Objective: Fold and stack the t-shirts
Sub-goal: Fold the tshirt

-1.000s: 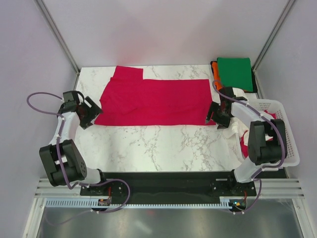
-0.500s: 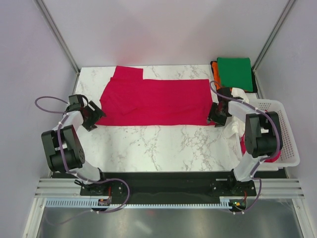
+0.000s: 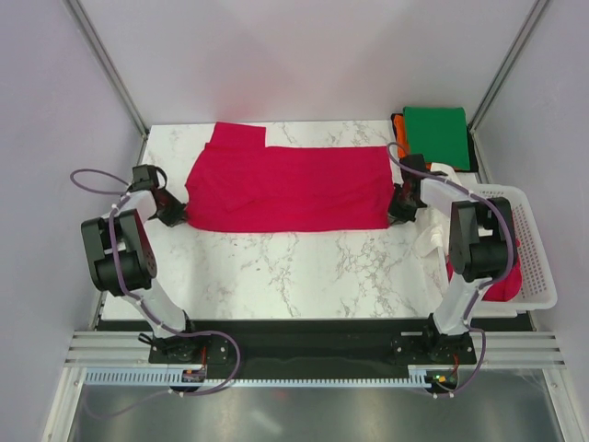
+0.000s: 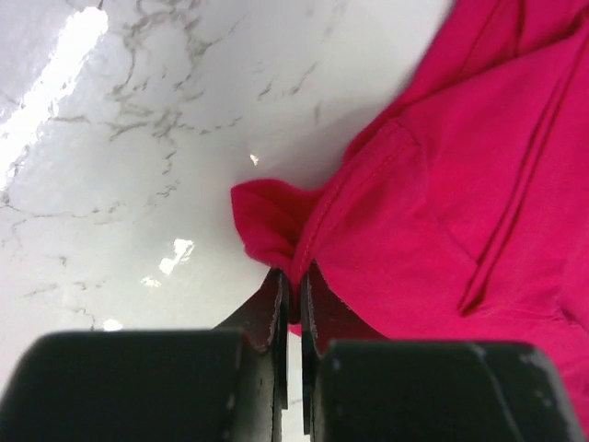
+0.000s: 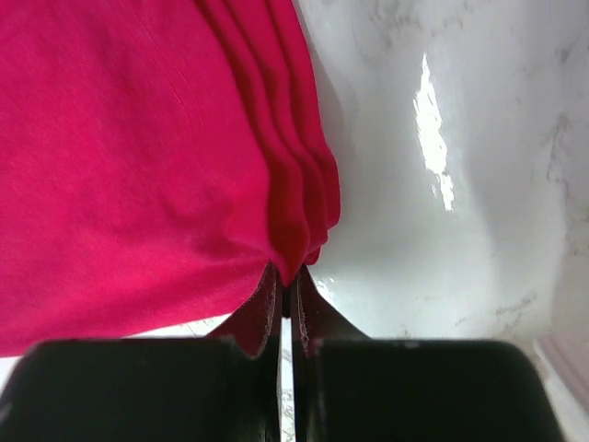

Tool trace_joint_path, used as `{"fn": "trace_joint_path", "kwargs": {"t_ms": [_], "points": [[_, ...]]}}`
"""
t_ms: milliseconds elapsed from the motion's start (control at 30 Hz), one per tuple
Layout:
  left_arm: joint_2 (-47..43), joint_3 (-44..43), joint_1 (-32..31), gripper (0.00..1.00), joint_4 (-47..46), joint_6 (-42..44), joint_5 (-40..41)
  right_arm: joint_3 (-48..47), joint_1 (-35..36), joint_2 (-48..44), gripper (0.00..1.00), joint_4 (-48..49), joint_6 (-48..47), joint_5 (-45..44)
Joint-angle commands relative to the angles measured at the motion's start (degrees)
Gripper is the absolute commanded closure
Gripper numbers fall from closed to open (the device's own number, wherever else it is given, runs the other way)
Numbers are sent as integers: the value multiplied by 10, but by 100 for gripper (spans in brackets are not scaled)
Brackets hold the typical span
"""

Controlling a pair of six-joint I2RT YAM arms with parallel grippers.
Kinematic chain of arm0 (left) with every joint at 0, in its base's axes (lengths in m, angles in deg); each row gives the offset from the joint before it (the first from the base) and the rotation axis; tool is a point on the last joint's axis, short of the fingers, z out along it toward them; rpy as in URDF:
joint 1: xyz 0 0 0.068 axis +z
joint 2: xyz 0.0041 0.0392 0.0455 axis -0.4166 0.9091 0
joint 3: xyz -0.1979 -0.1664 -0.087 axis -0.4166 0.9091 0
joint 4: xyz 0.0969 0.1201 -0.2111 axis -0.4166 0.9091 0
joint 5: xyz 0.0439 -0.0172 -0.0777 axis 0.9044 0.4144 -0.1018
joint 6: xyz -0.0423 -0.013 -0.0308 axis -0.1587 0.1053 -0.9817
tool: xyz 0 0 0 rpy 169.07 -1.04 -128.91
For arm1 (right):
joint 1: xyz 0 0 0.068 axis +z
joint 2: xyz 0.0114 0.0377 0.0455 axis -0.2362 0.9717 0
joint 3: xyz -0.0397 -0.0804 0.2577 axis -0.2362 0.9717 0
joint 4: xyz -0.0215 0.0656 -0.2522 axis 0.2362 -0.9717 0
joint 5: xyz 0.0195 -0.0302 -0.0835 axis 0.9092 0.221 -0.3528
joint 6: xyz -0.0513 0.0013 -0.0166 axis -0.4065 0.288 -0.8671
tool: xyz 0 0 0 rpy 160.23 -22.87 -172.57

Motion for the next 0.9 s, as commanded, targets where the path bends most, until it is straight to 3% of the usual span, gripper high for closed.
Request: {"fn": "trace_joint_path", "kwargs": {"t_ms": [0, 133, 267, 500, 733, 800, 833, 867], "points": [[-8, -79, -7, 98, 35, -11, 11, -61, -1, 25, 100, -28, 7, 3], [-83, -171, -6, 98, 100, -9, 19, -124, -1, -60, 100, -44, 25, -13], [-173, -164, 8, 98, 141, -3, 55, -116, -9, -130, 100, -87, 34, -47], [-284, 58, 20, 98, 139, -15, 32, 88, -9, -224, 100, -37, 55, 23], [-354, 179, 87, 93, 146, -56, -12, 204, -8, -287, 100, -42, 62, 37], [-376, 201, 103, 73, 154, -56, -29, 221, -8, -316, 96, -50, 69, 45], [-400, 205, 110, 62, 159, -56, -30, 234, -8, -327, 86, -54, 74, 48], [-416, 208, 121, 37, 164, -55, -30, 240, -8, -338, 49, -56, 84, 56]]}}
